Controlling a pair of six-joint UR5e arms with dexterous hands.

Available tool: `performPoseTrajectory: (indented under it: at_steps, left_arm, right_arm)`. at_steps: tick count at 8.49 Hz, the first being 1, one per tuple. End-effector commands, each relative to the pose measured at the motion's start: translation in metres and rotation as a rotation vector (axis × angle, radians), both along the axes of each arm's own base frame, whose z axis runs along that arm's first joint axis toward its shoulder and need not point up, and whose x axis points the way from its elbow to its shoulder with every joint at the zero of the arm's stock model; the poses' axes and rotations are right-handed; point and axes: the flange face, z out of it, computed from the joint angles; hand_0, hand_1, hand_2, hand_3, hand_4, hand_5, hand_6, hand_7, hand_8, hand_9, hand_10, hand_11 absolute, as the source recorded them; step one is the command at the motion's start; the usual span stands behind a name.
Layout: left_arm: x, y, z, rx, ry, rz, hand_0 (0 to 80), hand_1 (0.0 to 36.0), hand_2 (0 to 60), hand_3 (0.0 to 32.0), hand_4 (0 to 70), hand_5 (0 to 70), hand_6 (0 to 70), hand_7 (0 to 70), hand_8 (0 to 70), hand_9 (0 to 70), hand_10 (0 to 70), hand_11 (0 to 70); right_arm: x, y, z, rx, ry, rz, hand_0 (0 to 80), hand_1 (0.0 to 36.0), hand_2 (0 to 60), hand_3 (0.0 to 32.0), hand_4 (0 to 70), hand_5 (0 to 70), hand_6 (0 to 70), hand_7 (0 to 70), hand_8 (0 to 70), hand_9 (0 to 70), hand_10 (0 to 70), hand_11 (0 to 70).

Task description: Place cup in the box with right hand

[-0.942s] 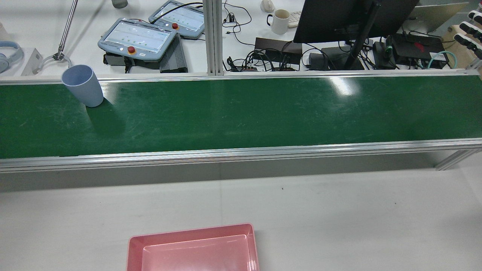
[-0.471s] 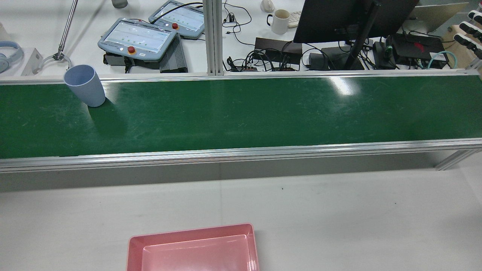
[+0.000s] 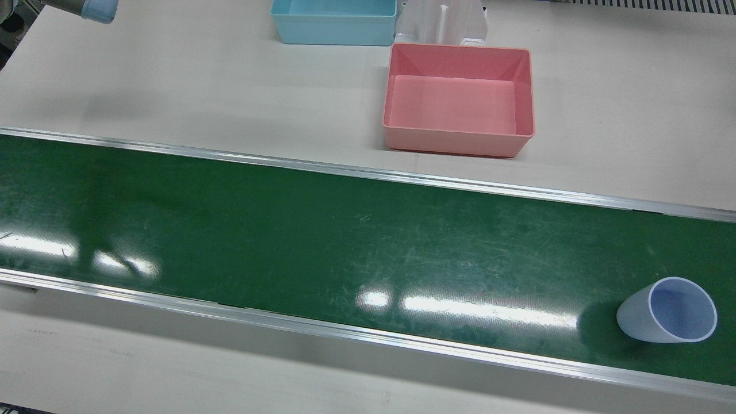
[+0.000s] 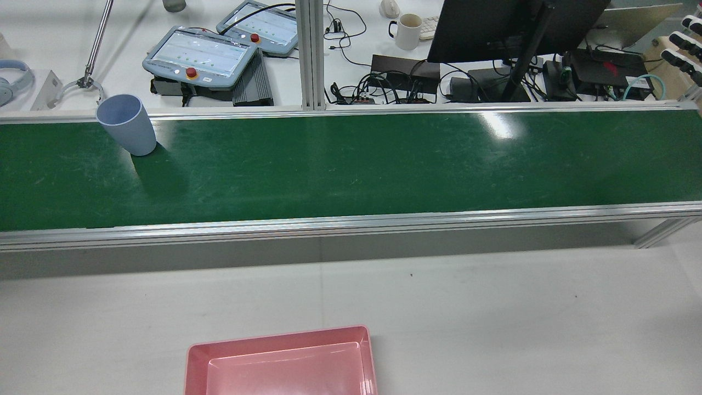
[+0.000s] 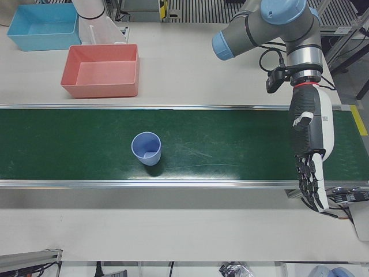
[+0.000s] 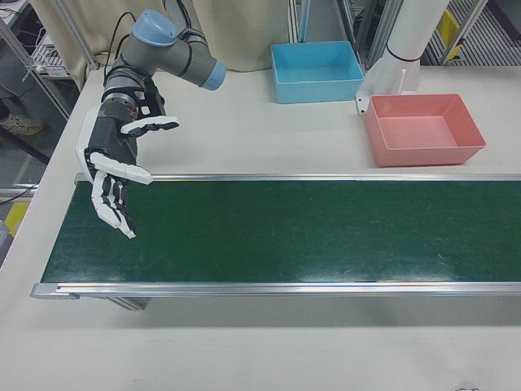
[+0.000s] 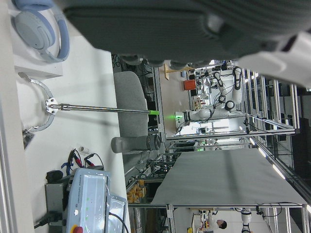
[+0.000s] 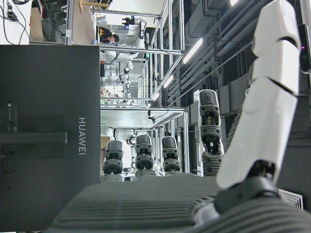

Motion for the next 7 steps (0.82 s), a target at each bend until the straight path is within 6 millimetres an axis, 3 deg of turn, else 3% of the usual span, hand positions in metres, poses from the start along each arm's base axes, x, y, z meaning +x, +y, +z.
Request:
performPoseTrajectory:
  at_steps: [1, 7]
  left_arm:
    - [0.0000, 0.0001, 0.0003, 0.000, -0.001, 0.000, 0.0, 0.0, 0.0, 0.0, 0.0, 0.0, 0.0, 0.0, 0.0, 0.0, 0.0, 0.0]
    - [0.0001, -0.0004, -0.0006, 0.001, 0.000, 0.000, 0.0, 0.0, 0.0, 0.0, 0.0, 0.0, 0.0, 0.0, 0.0, 0.0, 0.0, 0.0]
  right_arm:
    - [0.0000, 0.0000, 0.0001, 0.000, 0.001, 0.000, 51.4, 17.6, 11.8, 7.2, 27.3, 6.2, 5.0, 23.1, 12.1, 15.6, 9.7, 15.1]
    - [0.0000, 0.0000, 0.0001, 0.000, -0.001, 0.000, 51.4, 17.6, 11.3, 7.6, 26.7, 6.2, 4.9, 22.9, 12.1, 15.5, 9.7, 15.0]
